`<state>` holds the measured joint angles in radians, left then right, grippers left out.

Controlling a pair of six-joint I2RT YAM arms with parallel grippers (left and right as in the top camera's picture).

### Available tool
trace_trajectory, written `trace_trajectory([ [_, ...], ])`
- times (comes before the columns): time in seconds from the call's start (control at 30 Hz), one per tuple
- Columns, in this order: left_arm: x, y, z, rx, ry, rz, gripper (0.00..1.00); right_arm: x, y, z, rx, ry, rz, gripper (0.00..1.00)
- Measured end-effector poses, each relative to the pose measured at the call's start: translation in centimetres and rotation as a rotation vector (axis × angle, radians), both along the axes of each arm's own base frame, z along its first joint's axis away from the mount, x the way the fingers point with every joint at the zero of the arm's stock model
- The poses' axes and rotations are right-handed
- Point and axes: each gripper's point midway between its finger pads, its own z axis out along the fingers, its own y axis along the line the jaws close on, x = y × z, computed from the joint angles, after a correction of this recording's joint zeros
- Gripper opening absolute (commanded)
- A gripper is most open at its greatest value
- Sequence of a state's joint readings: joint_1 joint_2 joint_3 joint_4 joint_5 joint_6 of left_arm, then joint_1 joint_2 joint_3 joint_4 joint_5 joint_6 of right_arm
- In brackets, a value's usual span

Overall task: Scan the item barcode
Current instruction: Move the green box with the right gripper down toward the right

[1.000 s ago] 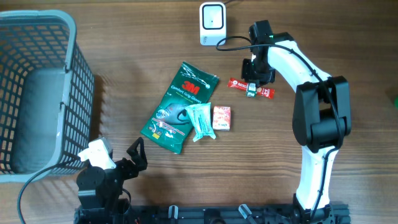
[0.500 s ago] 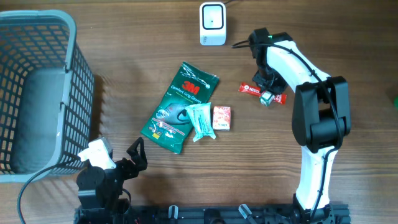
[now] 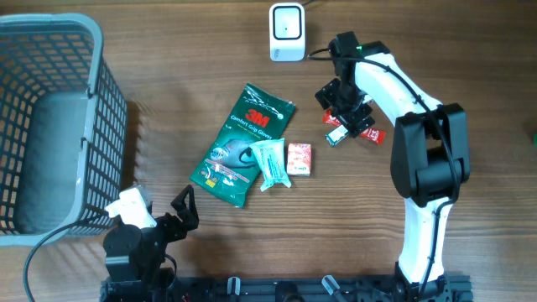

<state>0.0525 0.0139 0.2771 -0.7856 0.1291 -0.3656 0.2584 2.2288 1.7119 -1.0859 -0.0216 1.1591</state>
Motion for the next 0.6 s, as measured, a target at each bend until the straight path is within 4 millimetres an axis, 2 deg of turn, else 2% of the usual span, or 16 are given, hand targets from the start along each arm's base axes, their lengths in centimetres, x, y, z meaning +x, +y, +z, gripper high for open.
trace_trajectory([
  [0.07, 0.0, 0.0, 0.0, 0.000, 0.000, 0.000, 1.00, 0.0, 0.0, 0.0, 0.001, 0.001, 0.001, 0.82],
  [0.2, 0.0, 0.0, 0.0, 0.000, 0.000, 0.000, 1.00, 0.0, -0.4, 0.0, 0.004, 0.003, 0.010, 0.76],
  [0.37, 0.0, 0.0, 0.0, 0.000, 0.000, 0.000, 1.00, -0.1, -3.5, 0.0, 0.000, 0.036, -0.027, 0.74],
  [0.4, 0.0, 0.0, 0.0, 0.000, 0.000, 0.000, 1.00, -0.2, -3.9, 0.0, -0.001, 0.041, -0.030, 0.67],
  [0.47, 0.0, 0.0, 0.0, 0.000, 0.000, 0.000, 1.00, -0.5, -4.4, 0.1, -0.003, 0.056, -0.030, 0.45],
  [0.6, 0.0, 0.0, 0.0, 0.000, 0.000, 0.000, 1.00, -0.8, -4.4, 0.1, -0.004, 0.070, -0.014, 0.07],
])
